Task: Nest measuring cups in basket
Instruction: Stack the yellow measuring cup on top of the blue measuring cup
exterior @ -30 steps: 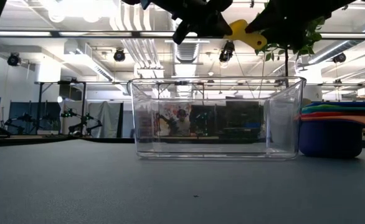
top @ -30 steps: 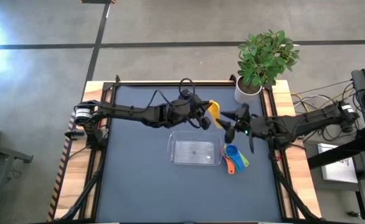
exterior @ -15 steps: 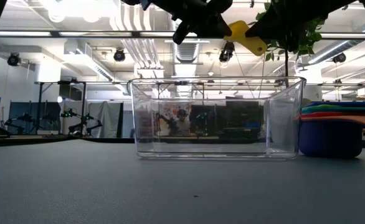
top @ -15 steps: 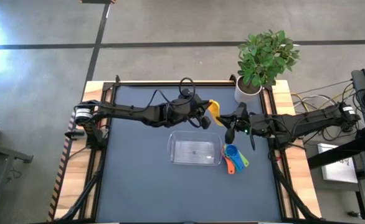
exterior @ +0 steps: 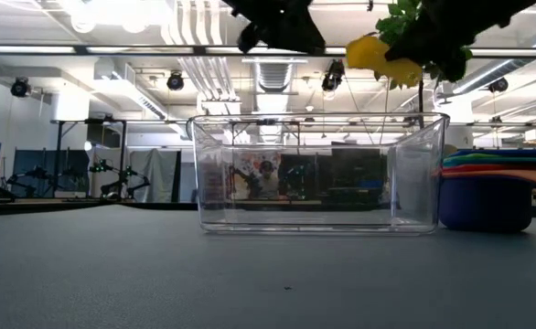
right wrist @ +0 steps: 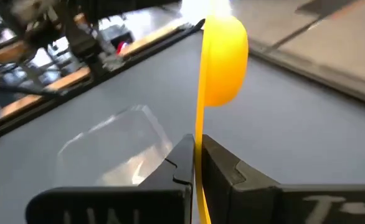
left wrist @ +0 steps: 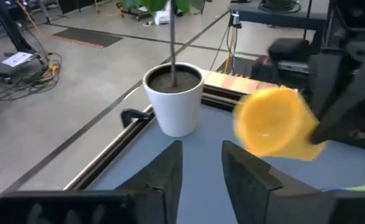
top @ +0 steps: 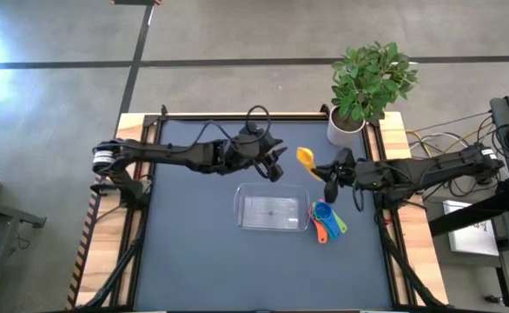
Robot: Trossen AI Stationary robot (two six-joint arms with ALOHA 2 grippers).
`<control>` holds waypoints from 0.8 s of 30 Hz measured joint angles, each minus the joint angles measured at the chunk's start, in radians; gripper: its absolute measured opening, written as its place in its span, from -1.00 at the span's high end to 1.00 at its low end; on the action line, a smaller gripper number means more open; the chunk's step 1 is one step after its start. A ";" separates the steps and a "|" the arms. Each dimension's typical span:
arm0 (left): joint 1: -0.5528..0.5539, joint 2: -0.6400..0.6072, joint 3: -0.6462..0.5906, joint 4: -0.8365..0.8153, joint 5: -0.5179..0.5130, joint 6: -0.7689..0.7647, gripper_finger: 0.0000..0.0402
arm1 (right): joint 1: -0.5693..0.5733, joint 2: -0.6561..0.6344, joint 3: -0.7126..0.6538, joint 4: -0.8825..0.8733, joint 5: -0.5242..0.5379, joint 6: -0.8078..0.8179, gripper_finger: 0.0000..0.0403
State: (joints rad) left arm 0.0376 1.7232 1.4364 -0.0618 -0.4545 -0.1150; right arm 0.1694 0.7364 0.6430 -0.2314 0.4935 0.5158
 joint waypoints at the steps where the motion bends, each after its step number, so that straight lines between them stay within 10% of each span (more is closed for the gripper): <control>1: 0.000 -0.013 0.000 -0.022 -0.002 0.001 0.50 | 0.013 -0.014 0.000 -0.030 -0.014 0.028 0.96; 11: -0.044 -0.161 -0.218 0.132 -0.004 0.023 0.35 | 0.290 -0.114 -0.042 -0.280 0.013 0.431 0.96; 24: -0.130 -0.272 -0.552 0.551 0.002 -0.024 0.35 | 0.784 -0.077 -0.170 -0.250 0.298 1.035 0.96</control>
State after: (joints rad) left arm -0.0922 1.4514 0.8840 0.4887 -0.4530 -0.1395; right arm 0.9537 0.6591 0.4729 -0.4818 0.7918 1.5505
